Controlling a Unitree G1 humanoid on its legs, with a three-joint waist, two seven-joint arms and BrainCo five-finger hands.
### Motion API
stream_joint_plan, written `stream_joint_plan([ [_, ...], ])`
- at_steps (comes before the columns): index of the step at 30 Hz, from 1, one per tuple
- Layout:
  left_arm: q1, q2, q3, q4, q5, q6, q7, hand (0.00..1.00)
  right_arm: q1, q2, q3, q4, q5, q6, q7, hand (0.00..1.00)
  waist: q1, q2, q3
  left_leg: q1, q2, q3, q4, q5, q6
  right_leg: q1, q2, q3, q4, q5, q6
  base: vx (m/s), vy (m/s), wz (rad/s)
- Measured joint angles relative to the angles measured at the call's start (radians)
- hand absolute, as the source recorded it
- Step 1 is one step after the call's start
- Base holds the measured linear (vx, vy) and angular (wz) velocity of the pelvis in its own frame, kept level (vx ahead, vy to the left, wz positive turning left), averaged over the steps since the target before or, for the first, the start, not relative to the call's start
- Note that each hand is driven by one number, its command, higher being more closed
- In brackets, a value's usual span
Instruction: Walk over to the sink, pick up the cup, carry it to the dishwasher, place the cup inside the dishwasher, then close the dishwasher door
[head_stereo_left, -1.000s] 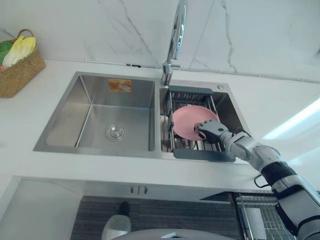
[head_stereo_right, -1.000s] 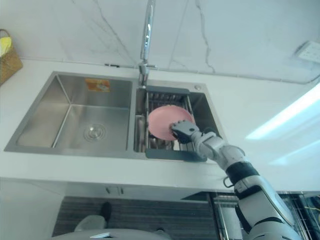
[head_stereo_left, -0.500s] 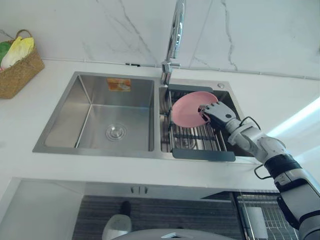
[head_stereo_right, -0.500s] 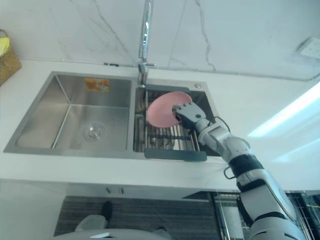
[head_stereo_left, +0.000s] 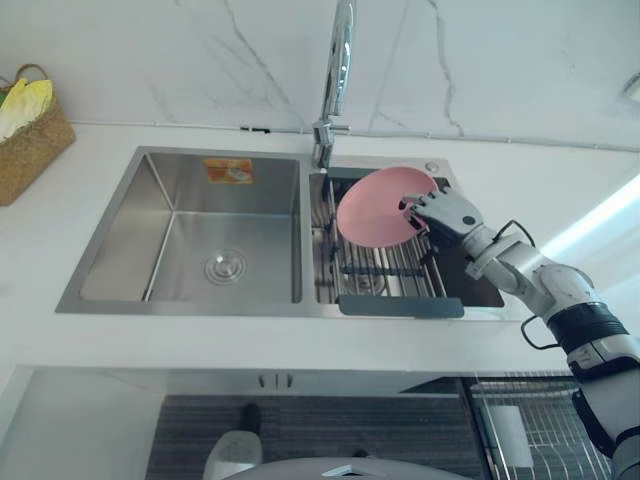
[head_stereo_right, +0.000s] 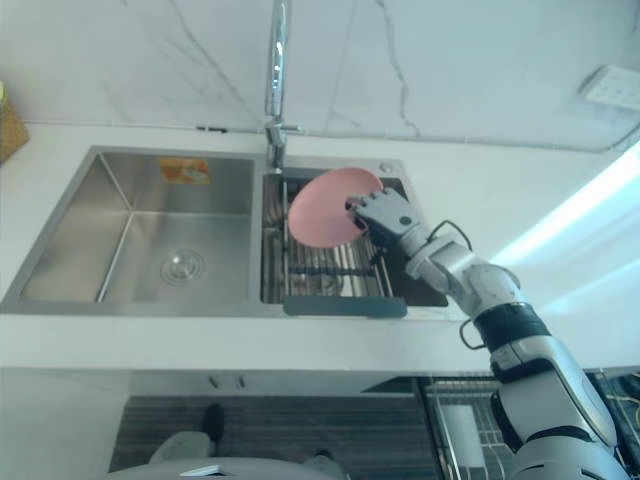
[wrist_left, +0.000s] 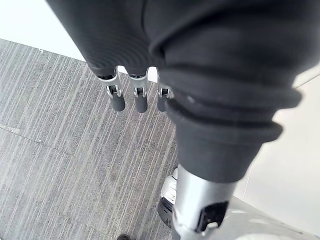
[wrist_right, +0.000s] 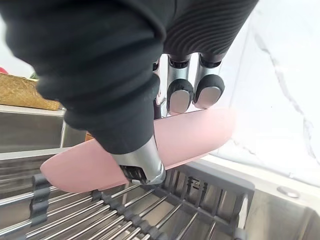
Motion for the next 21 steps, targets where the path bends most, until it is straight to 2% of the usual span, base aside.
stream_joint_plan([
  [4,0.0,0.0,0.0,0.0,0.006,-0.002,0.0,0.0,0.001,-0.009,-0.053,-0.073,0.016,-0.008,-0.049,1.0,-0.003,0.0,0.0,0.003,0.001,0.005,0.0,0.0,0.001,0.0,0.001,0.005,-0.001,0.0,0.0,0.01,0.0,-0.03],
  [9,-0.001,0.0,0.004,0.003,0.018,-0.002,0.0,0.0,0.002,-0.009,-0.085,-0.086,0.033,-0.008,-0.065,1.0,0.0,-0.005,0.0,0.012,0.005,0.025,0.0,-0.002,0.0,-0.002,0.002,0.024,-0.001,0.003,0.0,0.01,0.002,-0.11],
  [12,-0.001,-0.002,0.023,0.016,0.039,-0.002,0.0,0.0,0.005,-0.009,-0.097,-0.094,0.034,-0.007,-0.066,1.0,-0.014,-0.012,-0.002,0.021,0.009,0.046,0.0,-0.005,0.0,-0.007,0.003,0.046,-0.001,0.004,-0.003,-0.01,0.006,-0.21],
  [21,-0.004,0.0,0.031,0.039,0.097,-0.001,0.0,0.0,0.176,-0.02,-0.3,-0.247,0.129,0.004,-0.061,1.0,-0.057,-0.039,-0.022,0.053,0.029,0.148,0.0,-0.025,-0.007,-0.042,0.015,0.145,-0.015,0.03,-0.012,-0.02,0.004,-0.34],
])
